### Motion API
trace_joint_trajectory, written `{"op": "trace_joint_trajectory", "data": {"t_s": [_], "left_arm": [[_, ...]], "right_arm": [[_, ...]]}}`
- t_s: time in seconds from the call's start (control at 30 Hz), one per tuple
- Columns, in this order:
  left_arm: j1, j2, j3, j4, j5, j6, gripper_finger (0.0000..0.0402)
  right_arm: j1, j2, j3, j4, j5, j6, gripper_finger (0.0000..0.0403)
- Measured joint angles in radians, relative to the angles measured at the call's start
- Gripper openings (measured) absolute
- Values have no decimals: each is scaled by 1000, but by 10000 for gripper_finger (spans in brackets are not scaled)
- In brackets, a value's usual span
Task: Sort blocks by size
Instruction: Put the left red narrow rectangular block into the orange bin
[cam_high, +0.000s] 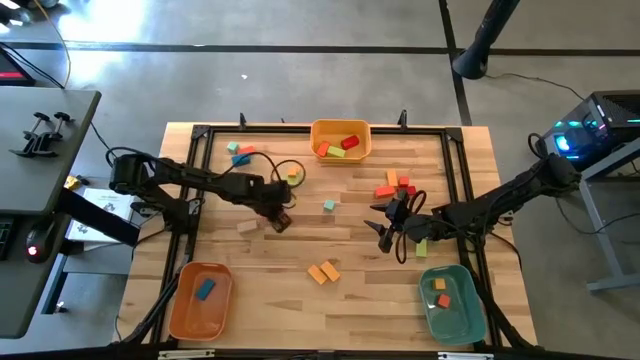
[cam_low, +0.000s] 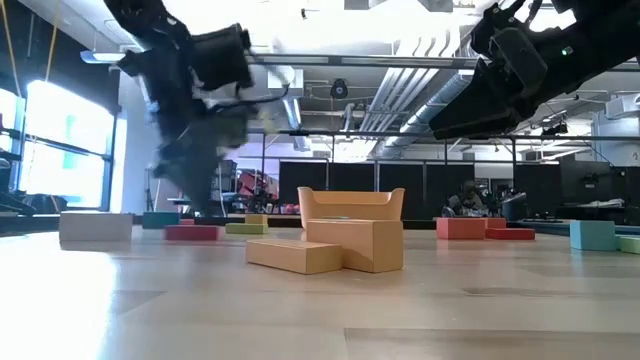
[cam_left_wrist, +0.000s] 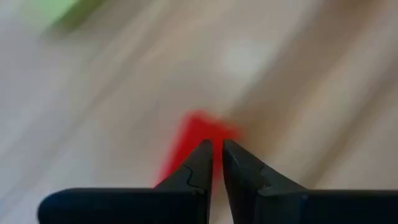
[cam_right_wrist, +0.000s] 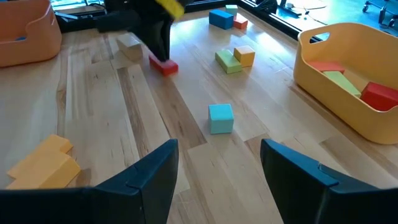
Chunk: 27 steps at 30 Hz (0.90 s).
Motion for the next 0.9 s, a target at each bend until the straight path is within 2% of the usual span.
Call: {"op": "trace_joint_trajectory", "data": {"t_s": [0.13, 0.23, 0.47, 0.6, 0.77, 0.9], "left_arm": [[-26, -1, 1, 182, 172, 102, 19], [-53, -17, 8, 220, 201, 132, 19], [-88, -54, 18, 155, 81, 161, 19], [-88, -53, 18, 91, 70, 178, 28], [-88, -53, -6, 76, 34, 189, 81], [-84, -54, -36, 43, -89, 114, 138]], "right_arm": [[0, 0, 0, 0, -5, 4, 224], [0, 0, 0, 0, -5, 5, 224], [0, 0, 0, 0, -6, 5, 224], [0, 0, 0, 0, -6, 18, 224], [0, 0, 0, -4, -6, 24, 224], [0, 0, 0, -7, -6, 24, 224]]}}
